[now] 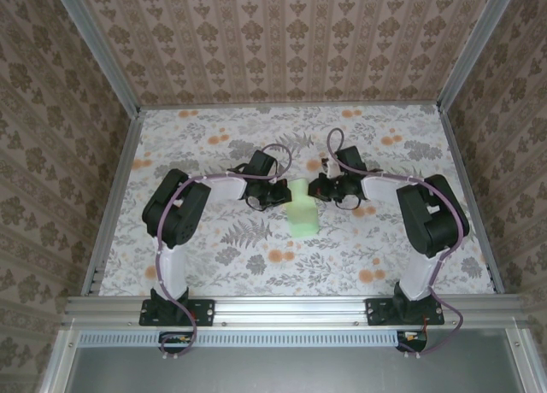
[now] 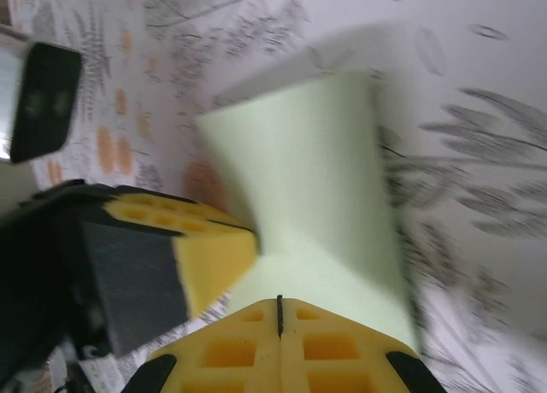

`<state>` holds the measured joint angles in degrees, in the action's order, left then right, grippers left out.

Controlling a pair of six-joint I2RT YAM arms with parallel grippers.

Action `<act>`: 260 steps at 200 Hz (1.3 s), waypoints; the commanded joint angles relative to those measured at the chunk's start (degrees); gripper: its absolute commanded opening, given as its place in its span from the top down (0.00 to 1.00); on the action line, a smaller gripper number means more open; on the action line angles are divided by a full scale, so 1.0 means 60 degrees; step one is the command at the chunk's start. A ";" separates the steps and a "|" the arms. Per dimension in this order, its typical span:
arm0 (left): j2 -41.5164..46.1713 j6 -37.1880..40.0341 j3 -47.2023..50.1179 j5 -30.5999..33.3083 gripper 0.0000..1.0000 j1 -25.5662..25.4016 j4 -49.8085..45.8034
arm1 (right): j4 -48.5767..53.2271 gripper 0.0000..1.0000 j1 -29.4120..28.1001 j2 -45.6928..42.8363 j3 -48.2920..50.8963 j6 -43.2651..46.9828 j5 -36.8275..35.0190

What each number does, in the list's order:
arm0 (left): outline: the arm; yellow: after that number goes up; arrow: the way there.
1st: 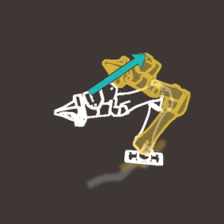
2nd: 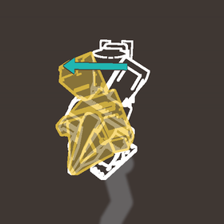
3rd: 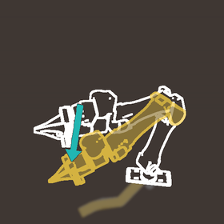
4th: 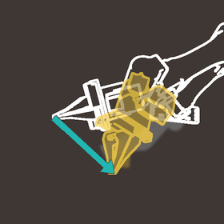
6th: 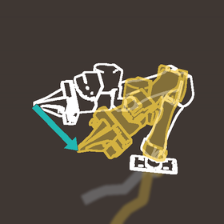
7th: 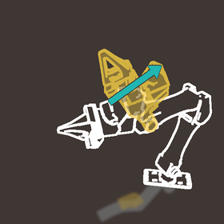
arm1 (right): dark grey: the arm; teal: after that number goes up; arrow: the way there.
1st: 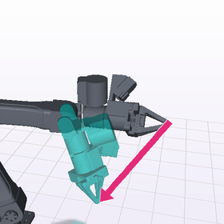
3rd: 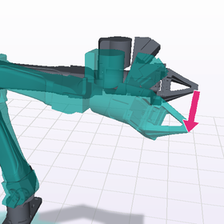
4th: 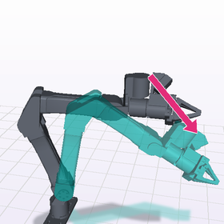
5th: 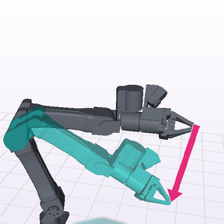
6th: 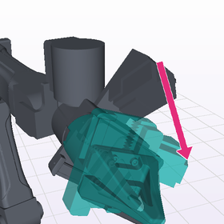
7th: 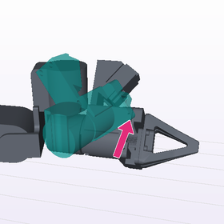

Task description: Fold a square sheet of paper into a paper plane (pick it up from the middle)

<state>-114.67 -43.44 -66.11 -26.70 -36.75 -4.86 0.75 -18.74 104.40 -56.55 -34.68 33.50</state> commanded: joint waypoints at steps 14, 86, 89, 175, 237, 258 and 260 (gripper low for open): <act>-0.1249 0.0280 0.0543 0.1243 1.00 -0.0012 -0.2023 | -0.0194 0.97 -0.0218 0.1032 -0.0606 -0.0446 0.0094; -0.1251 0.0271 0.0605 0.1286 1.00 -0.0005 -0.2185 | 0.0074 0.97 0.0738 0.1397 -0.0141 0.0147 -0.0465; -0.1248 0.0275 0.0627 0.1286 1.00 -0.0011 -0.2175 | 0.0101 0.97 0.0791 0.1391 -0.0151 0.0174 -0.0477; -0.1249 0.0282 0.0535 0.1270 1.00 -0.0042 -0.2263 | -0.0718 0.97 0.0221 0.0649 -0.0781 -0.0135 0.0477; -0.1308 0.0276 0.0463 0.1271 1.00 -0.0070 -0.2375 | -0.0236 0.99 0.0082 0.1823 -0.1379 -0.0256 -0.0250; -0.1308 0.0269 0.0484 0.1273 1.00 -0.0071 -0.2396 | -0.0010 1.00 0.0199 0.2036 -0.1483 -0.0180 -0.0574; -0.1308 0.0264 0.0485 0.1271 1.00 -0.0071 -0.2390 | 0.0009 1.00 0.0221 0.2049 -0.1497 -0.0182 -0.0603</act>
<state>-115.20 -43.44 -67.20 -27.20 -36.67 -6.46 -1.96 -18.41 115.13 -63.46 -36.01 33.04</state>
